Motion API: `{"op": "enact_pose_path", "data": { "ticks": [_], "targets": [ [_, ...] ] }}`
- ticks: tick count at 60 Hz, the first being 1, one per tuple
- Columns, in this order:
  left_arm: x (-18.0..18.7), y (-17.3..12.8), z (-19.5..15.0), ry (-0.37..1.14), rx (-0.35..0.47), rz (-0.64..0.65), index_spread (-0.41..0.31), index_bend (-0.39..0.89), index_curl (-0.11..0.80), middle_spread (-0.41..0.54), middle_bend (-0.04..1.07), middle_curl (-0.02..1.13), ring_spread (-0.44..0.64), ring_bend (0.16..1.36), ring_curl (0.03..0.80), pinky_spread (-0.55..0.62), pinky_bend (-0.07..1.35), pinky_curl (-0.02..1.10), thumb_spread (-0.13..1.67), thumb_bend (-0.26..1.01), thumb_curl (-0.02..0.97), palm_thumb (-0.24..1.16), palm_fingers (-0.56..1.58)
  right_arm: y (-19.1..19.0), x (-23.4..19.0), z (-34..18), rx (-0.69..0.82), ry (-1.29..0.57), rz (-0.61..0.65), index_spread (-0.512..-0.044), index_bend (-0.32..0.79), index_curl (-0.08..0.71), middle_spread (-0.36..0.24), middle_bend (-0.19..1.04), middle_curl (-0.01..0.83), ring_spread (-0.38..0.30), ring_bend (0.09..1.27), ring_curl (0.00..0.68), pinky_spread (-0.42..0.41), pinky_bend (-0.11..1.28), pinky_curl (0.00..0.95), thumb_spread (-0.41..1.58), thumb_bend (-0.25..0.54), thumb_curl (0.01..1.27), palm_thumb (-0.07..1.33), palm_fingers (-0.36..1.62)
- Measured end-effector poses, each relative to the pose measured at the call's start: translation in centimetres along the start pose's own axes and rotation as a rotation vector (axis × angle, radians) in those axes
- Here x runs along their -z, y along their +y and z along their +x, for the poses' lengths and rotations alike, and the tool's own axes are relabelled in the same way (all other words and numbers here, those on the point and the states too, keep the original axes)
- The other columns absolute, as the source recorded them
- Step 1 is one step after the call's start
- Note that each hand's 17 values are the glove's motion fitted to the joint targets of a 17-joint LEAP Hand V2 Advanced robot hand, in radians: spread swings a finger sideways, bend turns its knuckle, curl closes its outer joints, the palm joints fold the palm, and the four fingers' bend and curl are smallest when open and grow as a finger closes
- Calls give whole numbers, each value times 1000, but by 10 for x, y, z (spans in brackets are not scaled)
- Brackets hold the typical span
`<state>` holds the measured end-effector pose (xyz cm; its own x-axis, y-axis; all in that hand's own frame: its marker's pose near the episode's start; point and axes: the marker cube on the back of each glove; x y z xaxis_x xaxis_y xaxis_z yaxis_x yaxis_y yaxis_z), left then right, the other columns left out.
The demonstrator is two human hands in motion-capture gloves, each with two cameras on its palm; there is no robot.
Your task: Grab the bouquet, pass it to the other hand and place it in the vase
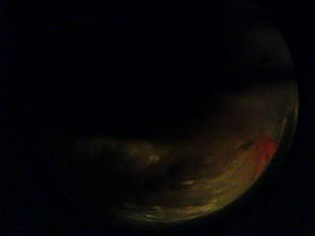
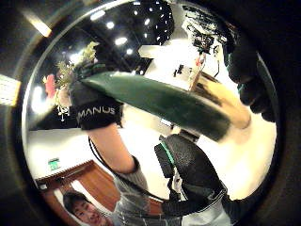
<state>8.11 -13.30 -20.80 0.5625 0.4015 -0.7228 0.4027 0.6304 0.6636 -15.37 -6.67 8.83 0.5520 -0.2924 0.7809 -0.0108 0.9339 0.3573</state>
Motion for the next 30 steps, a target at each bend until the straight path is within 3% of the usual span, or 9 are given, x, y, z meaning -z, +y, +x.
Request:
{"op": "enact_pose_path", "data": {
  "ticks": [4,7,15,19,25,30],
  "targets": [
    [21,-24,12,-56,2,55,-355,489,557,-380,833,615,-391,884,481,-420,720,510,1142,-15,431,720,1393,-6,3,9,79,-41,-18,-221,119,430,-99,469,459,-156,655,428,-201,588,415,1017,-49,437,563,978],
    [34,-40,19,-75,5,86,-357,489,566,-381,838,616,-391,888,483,-421,724,510,1146,-15,434,719,1388,-12,8,22,131,42,17,-226,103,407,-96,417,442,-154,631,416,-184,561,399,1021,-39,423,554,972],
    [51,-86,14,-80,7,156,-361,485,589,-383,846,617,-391,895,485,-422,733,511,1152,-16,439,718,1382,-21,6,56,89,96,-9,-250,90,357,-104,312,414,-153,582,400,-117,513,379,1038,-26,397,555,908],
    [58,-98,13,-86,29,178,-363,481,598,-383,849,617,-391,898,485,-422,735,511,1154,-16,441,717,1380,-34,-6,103,-107,89,-92,-264,97,337,-112,284,408,-152,551,393,-84,485,369,1042,-26,387,556,860],
    [62,-115,0,-86,46,181,-364,476,611,-383,852,617,-390,900,485,-422,738,510,1156,-16,444,716,1378,-20,-5,107,-339,79,-229,-279,104,314,-118,260,404,-151,526,383,-34,439,353,1049,-24,377,558,828],
    [60,-129,-19,-99,59,184,-366,471,620,-383,854,616,-390,901,485,-422,740,510,1156,-17,447,713,1377,-9,0,84,-134,70,-186,-283,110,301,-118,242,402,-146,507,375,-6,413,344,1055,-23,370,562,823]
  ]
}}
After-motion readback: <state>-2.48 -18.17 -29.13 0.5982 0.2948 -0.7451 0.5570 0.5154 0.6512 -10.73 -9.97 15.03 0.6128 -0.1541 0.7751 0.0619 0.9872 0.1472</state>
